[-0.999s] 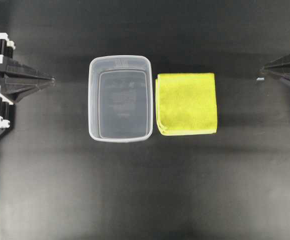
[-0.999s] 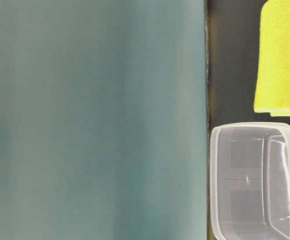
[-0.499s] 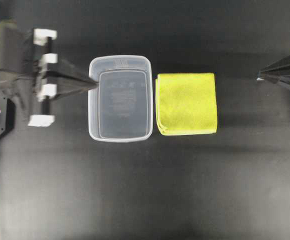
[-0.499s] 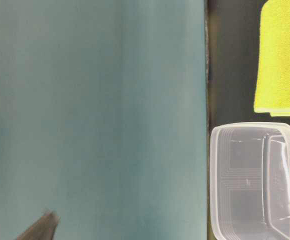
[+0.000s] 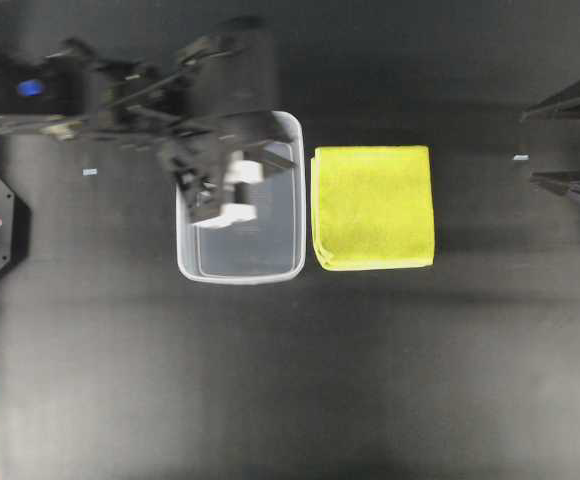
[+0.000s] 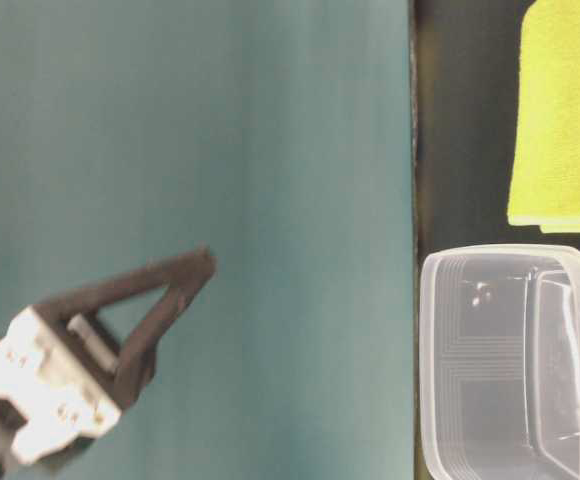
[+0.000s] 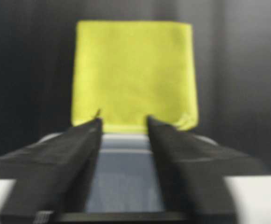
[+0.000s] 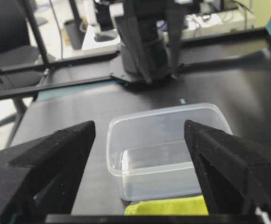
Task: Place the yellow towel into the container with the left arm.
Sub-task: 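Move the left gripper over the container toward the yellow towel, then lower the left gripper onto the yellow towel and pinch it closed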
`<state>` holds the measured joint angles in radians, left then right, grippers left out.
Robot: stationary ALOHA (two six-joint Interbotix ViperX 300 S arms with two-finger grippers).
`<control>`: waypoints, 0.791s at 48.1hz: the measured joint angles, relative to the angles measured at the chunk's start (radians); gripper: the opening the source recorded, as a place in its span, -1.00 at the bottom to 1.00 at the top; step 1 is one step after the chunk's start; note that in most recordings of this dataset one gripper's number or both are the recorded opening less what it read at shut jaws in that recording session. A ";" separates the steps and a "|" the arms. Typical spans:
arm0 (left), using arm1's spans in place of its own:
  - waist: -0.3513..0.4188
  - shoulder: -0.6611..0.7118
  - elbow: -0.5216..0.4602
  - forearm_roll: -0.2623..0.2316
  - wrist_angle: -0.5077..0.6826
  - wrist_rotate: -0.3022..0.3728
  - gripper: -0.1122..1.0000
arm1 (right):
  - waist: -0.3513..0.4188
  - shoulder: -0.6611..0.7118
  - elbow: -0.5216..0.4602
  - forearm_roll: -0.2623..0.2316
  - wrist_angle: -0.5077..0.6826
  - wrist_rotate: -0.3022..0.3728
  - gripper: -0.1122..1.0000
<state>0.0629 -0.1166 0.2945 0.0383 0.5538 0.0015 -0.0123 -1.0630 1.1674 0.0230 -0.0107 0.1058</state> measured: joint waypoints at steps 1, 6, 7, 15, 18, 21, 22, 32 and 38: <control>0.002 0.017 -0.017 0.002 0.009 0.000 0.34 | -0.002 -0.005 0.000 0.000 0.000 -0.002 0.54; 0.006 0.137 -0.127 0.002 0.078 0.015 0.76 | -0.002 -0.034 0.000 0.000 0.008 -0.011 0.54; 0.005 0.161 -0.144 0.002 0.089 0.020 0.80 | -0.002 -0.040 0.000 0.000 0.009 -0.012 0.54; 0.003 0.353 -0.295 0.002 0.193 0.107 0.83 | -0.005 -0.091 0.000 0.000 0.028 -0.037 0.54; 0.003 0.428 -0.339 0.002 0.216 0.143 0.83 | -0.006 -0.103 -0.002 0.000 0.032 -0.043 0.54; 0.002 0.483 -0.374 0.002 0.222 0.155 0.83 | -0.008 -0.110 -0.002 0.000 0.037 -0.044 0.54; 0.002 0.497 -0.382 0.002 0.222 0.153 0.83 | -0.008 -0.112 -0.003 0.000 0.040 -0.044 0.54; -0.002 0.634 -0.439 0.002 0.193 0.153 0.82 | -0.018 -0.138 -0.003 -0.002 0.049 -0.048 0.53; -0.008 0.686 -0.439 0.002 0.176 0.153 0.82 | -0.025 -0.152 -0.003 0.000 0.051 -0.046 0.53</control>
<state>0.0552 0.5691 -0.1442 0.0399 0.7302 0.1549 -0.0368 -1.2149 1.1643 0.0230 0.0399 0.0598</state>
